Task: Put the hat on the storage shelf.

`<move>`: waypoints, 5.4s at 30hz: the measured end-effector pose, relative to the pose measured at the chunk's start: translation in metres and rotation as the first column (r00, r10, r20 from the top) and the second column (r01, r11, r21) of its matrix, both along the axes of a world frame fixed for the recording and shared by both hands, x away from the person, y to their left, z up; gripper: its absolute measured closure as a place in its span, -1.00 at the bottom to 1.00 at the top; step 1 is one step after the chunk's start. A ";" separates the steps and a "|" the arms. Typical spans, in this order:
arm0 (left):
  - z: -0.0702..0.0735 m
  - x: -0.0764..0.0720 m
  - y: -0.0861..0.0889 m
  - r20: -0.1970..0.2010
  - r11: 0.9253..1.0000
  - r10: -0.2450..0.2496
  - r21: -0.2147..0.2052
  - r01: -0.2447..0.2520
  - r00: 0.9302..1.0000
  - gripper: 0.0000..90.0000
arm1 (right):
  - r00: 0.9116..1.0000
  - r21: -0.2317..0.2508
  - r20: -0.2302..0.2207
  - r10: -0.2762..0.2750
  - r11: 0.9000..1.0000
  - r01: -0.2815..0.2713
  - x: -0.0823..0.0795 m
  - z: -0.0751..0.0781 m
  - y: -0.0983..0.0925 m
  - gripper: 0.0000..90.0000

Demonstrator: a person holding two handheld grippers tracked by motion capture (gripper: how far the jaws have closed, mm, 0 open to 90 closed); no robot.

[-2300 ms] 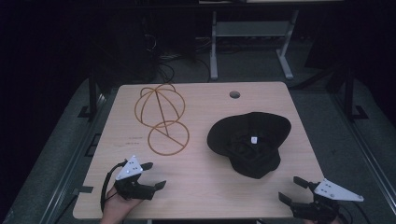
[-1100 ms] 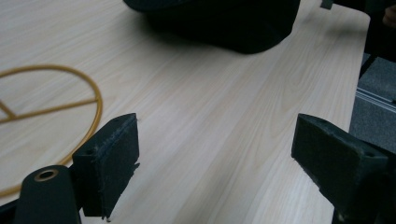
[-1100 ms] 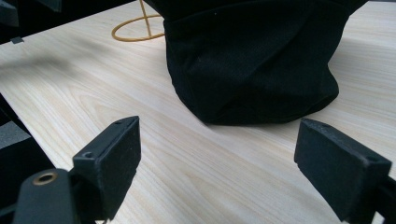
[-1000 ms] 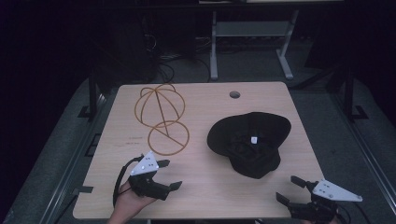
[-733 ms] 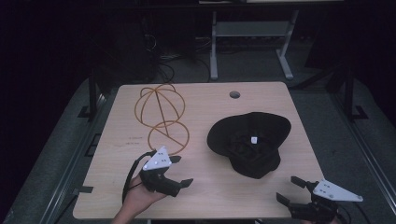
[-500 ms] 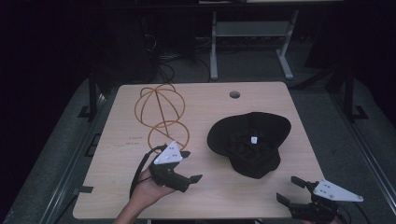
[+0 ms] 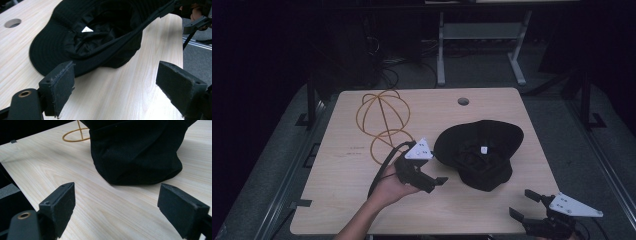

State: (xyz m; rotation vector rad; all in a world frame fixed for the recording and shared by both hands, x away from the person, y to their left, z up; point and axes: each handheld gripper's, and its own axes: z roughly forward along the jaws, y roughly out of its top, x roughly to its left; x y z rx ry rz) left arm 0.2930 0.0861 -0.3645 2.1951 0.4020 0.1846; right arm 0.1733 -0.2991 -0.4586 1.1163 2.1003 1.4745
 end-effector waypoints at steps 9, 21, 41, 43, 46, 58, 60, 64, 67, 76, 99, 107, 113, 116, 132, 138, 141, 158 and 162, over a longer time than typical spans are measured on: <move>-0.007 0.009 -0.025 -0.008 0.998 -0.028 0.059 0.028 1.000 -0.65 | 1.000 0.006 0.001 0.001 1.000 -0.001 0.000 0.001 0.000 -0.68; -0.019 0.024 -0.050 -0.002 0.984 -0.056 0.168 0.055 0.998 -0.11 | 1.000 0.009 -0.008 0.010 1.000 -0.010 0.004 -0.001 0.002 -0.68; -0.011 0.010 -0.049 -0.015 0.990 -0.136 0.032 0.136 0.991 0.88 | 0.999 0.015 0.030 0.018 1.000 -0.018 0.010 0.006 0.012 -0.68; -0.008 0.009 -0.047 -0.023 0.991 -0.135 0.012 0.136 0.991 0.89 | 0.999 0.028 0.038 0.016 0.999 -0.017 0.012 0.007 0.013 -0.68; -0.003 0.009 -0.043 -0.027 0.990 -0.137 -0.023 0.137 0.990 0.89 | 0.999 0.029 0.032 0.017 0.999 -0.017 0.017 0.010 0.016 -0.68; 0.008 0.007 -0.041 -0.038 0.982 -0.159 -0.106 0.155 0.987 0.90 | 0.997 0.042 0.079 -0.002 0.999 -0.001 0.040 0.015 0.032 -0.69; 0.009 0.006 -0.042 -0.038 0.980 -0.170 -0.116 0.164 0.985 0.90 | 0.997 0.049 0.080 -0.008 0.999 0.004 0.042 0.014 0.034 -0.69; 0.011 0.003 -0.044 -0.035 0.977 -0.178 -0.125 0.172 0.983 0.90 | 0.996 0.063 0.086 0.003 0.998 -0.008 0.046 0.013 0.039 -0.56; 0.011 0.002 -0.046 -0.035 0.975 -0.183 -0.132 0.177 0.982 0.90 | 0.996 0.057 0.086 0.027 0.998 -0.032 0.049 0.010 0.043 -0.32; 0.010 0.001 -0.047 -0.035 0.975 -0.188 -0.129 0.182 0.982 0.90 | 0.991 0.052 0.109 0.077 0.995 -0.083 0.048 0.006 0.045 0.49; 0.016 -0.012 -0.027 0.035 0.992 -0.124 -0.036 0.125 0.992 0.08 | 0.988 0.046 0.131 0.076 0.996 -0.082 0.045 0.017 0.040 0.94; 0.017 -0.024 0.000 0.077 0.997 -0.053 -0.045 0.056 0.996 -0.07 | 0.984 0.043 0.166 0.066 0.996 -0.074 0.044 0.031 0.032 0.94; 0.004 -0.029 0.020 0.066 0.998 0.001 -0.061 0.003 0.998 -0.18 | 0.980 0.014 0.190 0.066 0.997 -0.070 0.045 0.050 0.025 0.95; -0.005 -0.031 0.030 0.058 0.998 0.022 -0.056 -0.018 0.998 -0.19 | 0.978 -0.001 0.196 0.071 0.997 -0.072 0.045 0.059 0.023 0.95; -0.040 -0.037 0.069 0.008 0.990 0.116 -0.079 -0.115 0.993 -0.37 | 0.967 -0.010 0.246 0.071 0.997 -0.071 0.051 0.100 0.020 0.95; -0.044 -0.036 0.073 -0.007 0.989 0.123 -0.085 -0.123 0.992 -0.43 | 0.963 -0.035 0.251 0.096 0.995 -0.091 0.058 0.112 0.024 0.95; -0.045 -0.035 0.074 -0.004 0.988 0.129 -0.084 -0.129 0.992 -0.45 | 0.963 -0.029 0.249 0.106 0.994 -0.102 0.061 0.117 0.026 0.95; -0.051 -0.034 0.078 0.000 0.986 0.144 -0.084 -0.144 0.990 -0.46 | 0.956 -0.028 0.249 0.154 0.988 -0.151 0.079 0.148 0.037 0.96; -0.052 -0.033 0.079 -0.001 0.985 0.147 -0.090 -0.146 0.989 -0.46 | 0.956 -0.016 0.247 0.157 0.987 -0.158 0.084 0.154 0.039 0.96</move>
